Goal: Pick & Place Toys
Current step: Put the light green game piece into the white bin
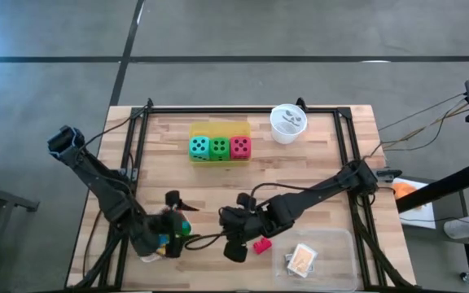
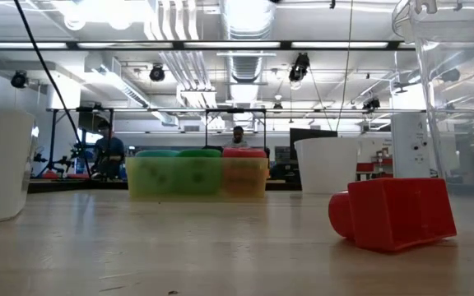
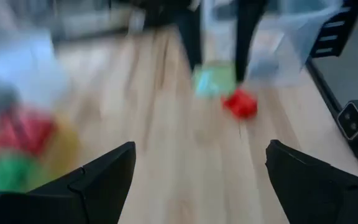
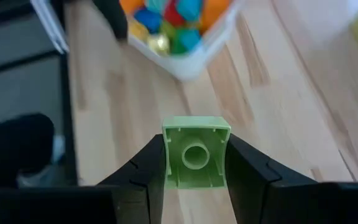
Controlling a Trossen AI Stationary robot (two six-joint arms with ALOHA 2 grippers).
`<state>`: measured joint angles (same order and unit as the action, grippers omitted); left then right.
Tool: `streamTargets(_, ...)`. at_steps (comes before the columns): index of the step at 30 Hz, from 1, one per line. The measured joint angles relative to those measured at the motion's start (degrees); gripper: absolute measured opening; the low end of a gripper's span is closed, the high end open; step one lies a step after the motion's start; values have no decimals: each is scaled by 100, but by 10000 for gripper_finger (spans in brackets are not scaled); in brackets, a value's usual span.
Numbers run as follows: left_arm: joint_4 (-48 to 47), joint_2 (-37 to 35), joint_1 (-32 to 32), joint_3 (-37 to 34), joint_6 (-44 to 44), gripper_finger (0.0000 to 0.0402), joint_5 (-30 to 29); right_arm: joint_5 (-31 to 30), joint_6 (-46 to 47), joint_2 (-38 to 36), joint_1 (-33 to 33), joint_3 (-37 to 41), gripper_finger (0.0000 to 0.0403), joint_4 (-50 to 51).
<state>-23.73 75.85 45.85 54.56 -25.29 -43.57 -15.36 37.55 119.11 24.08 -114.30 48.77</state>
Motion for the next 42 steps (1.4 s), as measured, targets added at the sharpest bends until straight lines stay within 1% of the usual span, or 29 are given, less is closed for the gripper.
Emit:
streamTargets(1, 318, 0, 26, -9, 632, 346, -135, -10, -54, -10, 13, -67, 119, -78)
streamTargets(3, 832, 0, 62, -32, 1818, 346, -226, -92, -180, -13, 53, -196, 119, -178)
streamTargets(7, 1212, 25, 93, -43, 3205, 346, -727, -240, -453, -72, 154, -420, 119, -409)
streamTargets(10, 1366, 55, 104, -43, 3775, 346, -1251, -448, -594, -143, 236, -553, 119, -518)
streamTargets(13, 1675, 66, 104, -47, 4175, 346, -1614, -575, -851, -204, 284, -558, 119, -984)
streamTargets(16, 2231, 66, 104, -49, 4674, 346, -1743, -606, -1126, -235, 293, -546, 119, -1511)
streamTargets(19, 3096, 66, 129, -50, 5447, 346, -1801, -888, -1307, -257, 296, -544, 119, -1926)
streamTargets(23, 4206, 66, 288, -47, 6626, 346, -1798, -929, -1620, -357, 295, -542, 119, -2223)
streamTargets(25, 4590, 66, 361, -47, 7088, 346, -1796, -929, -1740, -429, 293, -540, 119, -2316)
streamTargets(29, 4829, 66, 418, 84, 7482, 346, -1763, -901, -1810, -626, 293, -536, 119, -2442)
streamTargets(31, 4836, 66, 411, 191, 7483, 346, -1678, -873, -1812, -721, 293, -526, 119, -2517)
streamTargets(33, 4829, 66, 358, 359, 7488, 346, -1460, -836, -1796, -818, 275, -506, 119, -2534)
streamTargets(36, 4836, 66, 297, 661, 7507, 346, -1217, -822, -1541, -917, 223, -469, 122, -2539)
streamTargets(42, 4753, 59, 238, 1155, 7553, 346, -1103, -820, -1498, -933, 143, -452, 121, -2567)
